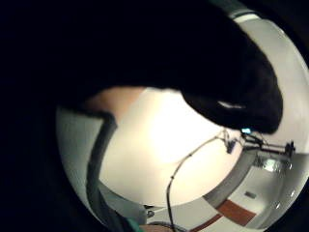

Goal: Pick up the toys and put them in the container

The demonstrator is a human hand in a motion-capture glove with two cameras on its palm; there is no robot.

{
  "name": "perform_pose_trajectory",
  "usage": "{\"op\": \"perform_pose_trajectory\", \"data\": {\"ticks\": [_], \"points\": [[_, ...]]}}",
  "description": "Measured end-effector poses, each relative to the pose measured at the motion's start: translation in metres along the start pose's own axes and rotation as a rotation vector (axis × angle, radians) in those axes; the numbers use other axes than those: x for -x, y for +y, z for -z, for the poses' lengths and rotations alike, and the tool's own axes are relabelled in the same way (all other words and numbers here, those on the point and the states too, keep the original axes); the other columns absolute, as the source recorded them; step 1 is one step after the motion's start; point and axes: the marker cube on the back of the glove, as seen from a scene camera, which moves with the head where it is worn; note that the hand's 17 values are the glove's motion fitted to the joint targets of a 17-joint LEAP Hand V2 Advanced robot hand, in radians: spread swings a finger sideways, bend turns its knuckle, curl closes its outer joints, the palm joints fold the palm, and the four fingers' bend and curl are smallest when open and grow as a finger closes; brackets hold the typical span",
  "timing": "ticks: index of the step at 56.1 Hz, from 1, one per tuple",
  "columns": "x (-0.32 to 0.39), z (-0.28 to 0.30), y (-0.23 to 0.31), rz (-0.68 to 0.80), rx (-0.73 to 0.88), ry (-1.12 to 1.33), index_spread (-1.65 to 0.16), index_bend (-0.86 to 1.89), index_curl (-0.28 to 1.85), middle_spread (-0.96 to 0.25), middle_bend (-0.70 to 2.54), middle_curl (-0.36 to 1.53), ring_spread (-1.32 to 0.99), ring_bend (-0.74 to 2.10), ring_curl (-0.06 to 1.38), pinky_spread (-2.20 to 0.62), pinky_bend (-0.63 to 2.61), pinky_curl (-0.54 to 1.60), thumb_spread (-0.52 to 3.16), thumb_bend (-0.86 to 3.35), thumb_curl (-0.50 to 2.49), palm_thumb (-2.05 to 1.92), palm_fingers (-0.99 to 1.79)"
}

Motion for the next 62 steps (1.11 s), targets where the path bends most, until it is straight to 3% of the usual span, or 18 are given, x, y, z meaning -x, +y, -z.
{"op": "perform_pose_trajectory", "data": {"ticks": [3, 7, 15, 25, 37, 47, 62], "points": [[-0.043, 0.003, 0.029, -0.065, -0.025, 0.091, -0.34, 0.12, 0.29, -0.13, 0.07, 0.18, 0.05, 0.15, 0.25, 0.13, 1.19, 0.36, 1.28, -0.04, 0.32, -0.04, -0.32], [-0.071, 0.008, 0.065, -0.123, -0.039, -0.027, -0.34, 0.14, 0.29, -0.12, 0.08, 0.18, 0.04, 0.14, 0.24, 0.13, 1.16, 0.35, 1.29, -0.03, 0.31, -0.04, -0.31], [-0.095, 0.004, 0.112, -0.238, -0.044, -0.003, -0.34, 0.15, 0.29, -0.11, 0.09, 0.17, 0.04, 0.13, 0.22, 0.12, 1.12, 0.34, 1.3, -0.03, 0.29, -0.04, -0.3], [-0.053, -0.029, 0.206, -0.088, -0.046, -0.13, -0.34, 0.15, 0.29, -0.1, 0.1, 0.17, 0.03, 0.15, 0.2, 0.12, 1.06, 0.32, 1.3, -0.04, 0.27, -0.04, -0.26], [-0.001, -0.087, 0.305, -0.123, -0.001, -0.259, -0.35, 0.17, 0.3, -0.11, 0.13, 0.18, 0.01, 0.16, 0.2, 0.1, 0.96, 0.3, 1.32, -0.04, 0.26, -0.04, -0.18], [0.011, -0.118, 0.331, -0.166, 0.081, -0.245, -0.36, 0.18, 0.32, -0.12, 0.13, 0.19, 0.01, 0.15, 0.19, 0.09, 0.93, 0.3, 1.34, -0.03, 0.25, -0.04, -0.16], [0.001, -0.115, 0.323, -0.158, 0.055, -0.2, -0.36, 0.18, 0.34, -0.12, 0.13, 0.2, 0.0, 0.15, 0.18, 0.08, 0.89, 0.3, 1.36, -0.03, 0.24, -0.04, -0.15]]}}
